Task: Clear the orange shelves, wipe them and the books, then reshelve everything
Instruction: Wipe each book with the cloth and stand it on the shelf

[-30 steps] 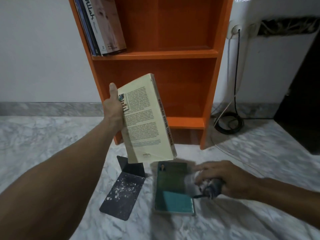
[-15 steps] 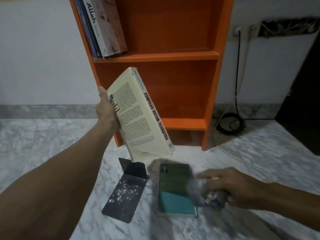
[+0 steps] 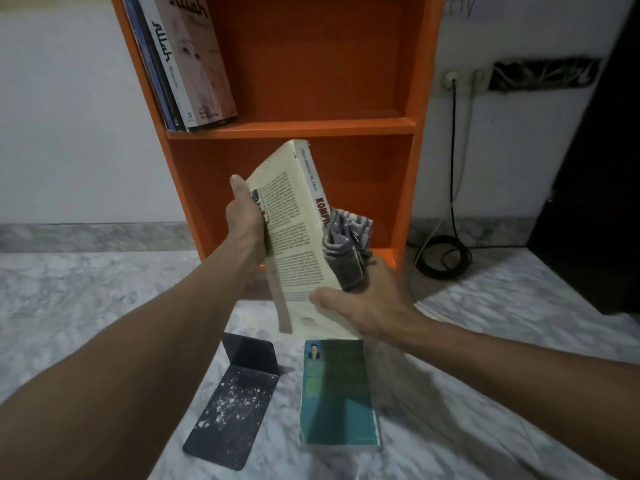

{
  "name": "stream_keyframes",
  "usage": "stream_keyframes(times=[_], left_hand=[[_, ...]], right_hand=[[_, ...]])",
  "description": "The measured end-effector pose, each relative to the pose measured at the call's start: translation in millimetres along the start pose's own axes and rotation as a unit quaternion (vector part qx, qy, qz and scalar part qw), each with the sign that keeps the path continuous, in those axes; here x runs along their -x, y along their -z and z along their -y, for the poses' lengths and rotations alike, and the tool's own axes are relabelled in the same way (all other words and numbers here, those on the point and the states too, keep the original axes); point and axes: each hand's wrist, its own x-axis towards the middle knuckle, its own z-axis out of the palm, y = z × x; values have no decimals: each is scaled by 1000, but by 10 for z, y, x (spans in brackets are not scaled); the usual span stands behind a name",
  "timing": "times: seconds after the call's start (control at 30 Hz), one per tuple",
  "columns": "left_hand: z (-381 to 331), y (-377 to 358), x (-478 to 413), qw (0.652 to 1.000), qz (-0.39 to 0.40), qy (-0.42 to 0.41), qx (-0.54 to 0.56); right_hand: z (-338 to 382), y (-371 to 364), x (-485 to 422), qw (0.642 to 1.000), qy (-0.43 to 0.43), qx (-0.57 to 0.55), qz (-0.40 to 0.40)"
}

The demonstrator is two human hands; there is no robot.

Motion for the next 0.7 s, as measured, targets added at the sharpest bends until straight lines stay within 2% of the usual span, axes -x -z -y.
stream_keyframes(times=[0.07,0.17,0.27,0.3,0.37,0.43,0.47,0.53,0.63,0.7], left_hand=[[-36,-150,62,999,48,18,1],[-117,-383,232,983,151,57,85],[-185,-526,304,975,212,55,27],[-187,-566,320,979,201,42,-13],[-128,-612,277,993,100,15,-60],[-48,-593,230,998,8,17,-59],[-5,-567,214,998,-11,29,-47],[92,-496,196,998,-16,56,-36],[175,-389,228,997,19,57,-47],[210,-288,211,995,59,31,-74]], right_hand=[[-23,-3,-60,995,-12,81,-54],[-35,-23,-183,980,-45,143,-129],[-139,80,-274,962,-24,216,-167],[-176,125,-272,954,-9,247,-169],[-238,177,-225,937,22,307,-164],[-276,164,-138,927,54,339,-155],[-301,144,-86,925,75,342,-149],[-355,112,25,936,101,321,-107],[-438,127,216,968,81,230,53],[-487,189,305,947,96,245,182]])
